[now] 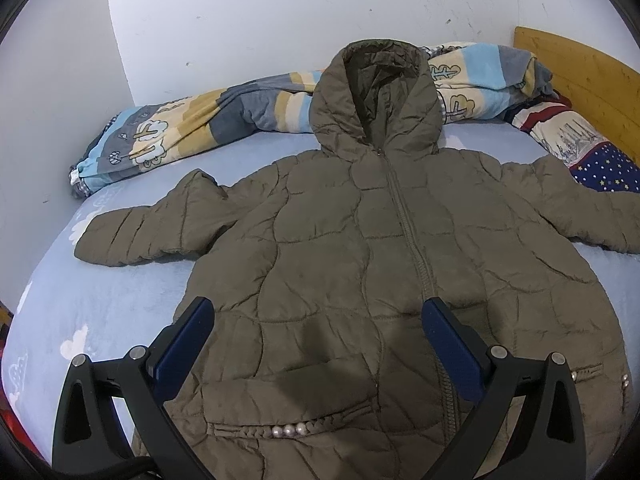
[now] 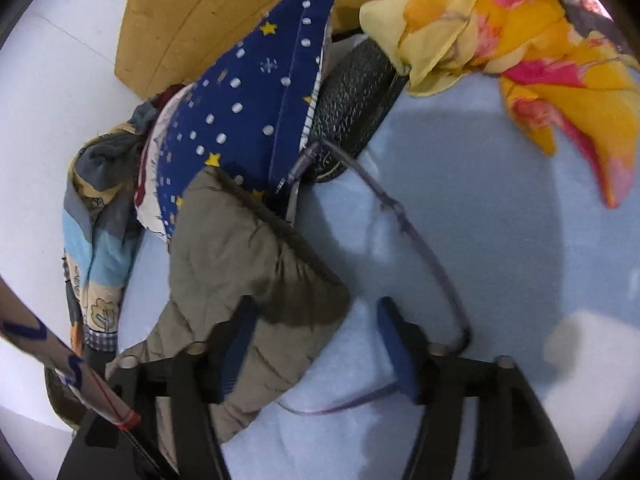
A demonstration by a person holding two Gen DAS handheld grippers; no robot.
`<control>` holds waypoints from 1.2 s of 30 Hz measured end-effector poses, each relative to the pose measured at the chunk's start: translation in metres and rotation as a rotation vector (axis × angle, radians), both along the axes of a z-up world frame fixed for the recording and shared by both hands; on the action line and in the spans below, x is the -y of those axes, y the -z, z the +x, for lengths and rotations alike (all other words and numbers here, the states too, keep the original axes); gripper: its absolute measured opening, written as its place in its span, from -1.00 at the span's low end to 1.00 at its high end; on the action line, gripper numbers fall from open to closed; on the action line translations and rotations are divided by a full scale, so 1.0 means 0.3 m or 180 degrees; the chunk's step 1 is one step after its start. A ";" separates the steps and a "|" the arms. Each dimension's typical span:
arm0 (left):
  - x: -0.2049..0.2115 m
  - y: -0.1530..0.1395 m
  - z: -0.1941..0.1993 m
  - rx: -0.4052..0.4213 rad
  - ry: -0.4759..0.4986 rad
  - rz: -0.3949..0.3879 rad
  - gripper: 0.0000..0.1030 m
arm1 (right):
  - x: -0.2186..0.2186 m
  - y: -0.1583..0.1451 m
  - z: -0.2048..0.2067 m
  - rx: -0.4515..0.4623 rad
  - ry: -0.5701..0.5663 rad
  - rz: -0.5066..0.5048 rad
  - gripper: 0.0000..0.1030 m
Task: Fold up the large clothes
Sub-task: 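Grasp the jacket sleeve cuff with the right tool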
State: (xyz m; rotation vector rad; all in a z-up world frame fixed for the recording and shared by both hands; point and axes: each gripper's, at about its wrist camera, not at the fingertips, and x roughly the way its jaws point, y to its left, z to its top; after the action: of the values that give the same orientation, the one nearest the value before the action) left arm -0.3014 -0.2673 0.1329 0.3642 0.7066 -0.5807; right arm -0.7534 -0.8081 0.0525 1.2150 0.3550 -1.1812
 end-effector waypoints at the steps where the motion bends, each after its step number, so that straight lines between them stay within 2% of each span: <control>1: 0.001 0.000 -0.001 -0.0002 0.0005 0.0004 1.00 | 0.006 -0.001 0.011 -0.0021 -0.0036 -0.0033 0.37; 2: 0.000 -0.001 -0.002 -0.0001 0.0014 -0.0003 1.00 | 0.010 -0.004 0.022 -0.0035 -0.0079 -0.0065 0.37; 4: -0.002 -0.006 -0.004 0.0005 0.0022 -0.0011 1.00 | 0.011 -0.006 0.049 -0.0002 -0.0226 -0.0133 -0.24; 5: -0.006 -0.013 -0.005 0.0009 0.0022 -0.0038 1.00 | 0.007 -0.017 0.065 -0.0071 -0.0271 -0.0149 -0.62; 6: -0.010 -0.018 -0.005 0.0009 0.0023 -0.0067 1.00 | 0.002 -0.028 0.074 -0.0090 -0.0268 -0.0158 -0.69; 9: -0.016 -0.030 -0.010 0.0022 0.0024 -0.0103 1.00 | -0.040 -0.119 0.081 -0.0091 -0.0129 -0.0339 -0.73; 14: -0.036 -0.056 -0.027 0.0044 0.0037 -0.0200 1.00 | -0.149 -0.344 0.147 -0.0030 -0.0211 -0.0780 -0.74; 19: -0.059 -0.084 -0.031 0.0118 -0.0014 -0.0284 1.00 | -0.278 -0.570 0.283 0.0179 -0.0471 -0.1143 -0.74; 24: -0.075 -0.103 -0.003 0.0187 -0.0141 -0.0309 1.00 | -0.400 -0.727 0.452 0.0373 -0.0821 -0.1355 -0.74; 28: -0.104 -0.111 0.032 0.0186 -0.0284 -0.0359 1.00 | -0.507 -0.807 0.588 0.0484 -0.1143 -0.1460 -0.74; 32: -0.142 -0.119 0.064 0.0134 -0.0380 -0.0421 1.00 | -0.617 -0.833 0.721 0.0558 -0.1452 -0.1498 -0.74; 36: -0.173 -0.124 0.073 0.0163 -0.0394 -0.0434 1.00 | -0.729 -0.839 0.884 0.0484 -0.1749 -0.1549 -0.74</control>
State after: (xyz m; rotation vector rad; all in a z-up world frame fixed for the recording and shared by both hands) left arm -0.2796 -0.2154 0.1701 0.2063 0.6319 -0.4973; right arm -0.4883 -0.5894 0.3040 0.7081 0.2439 -0.6397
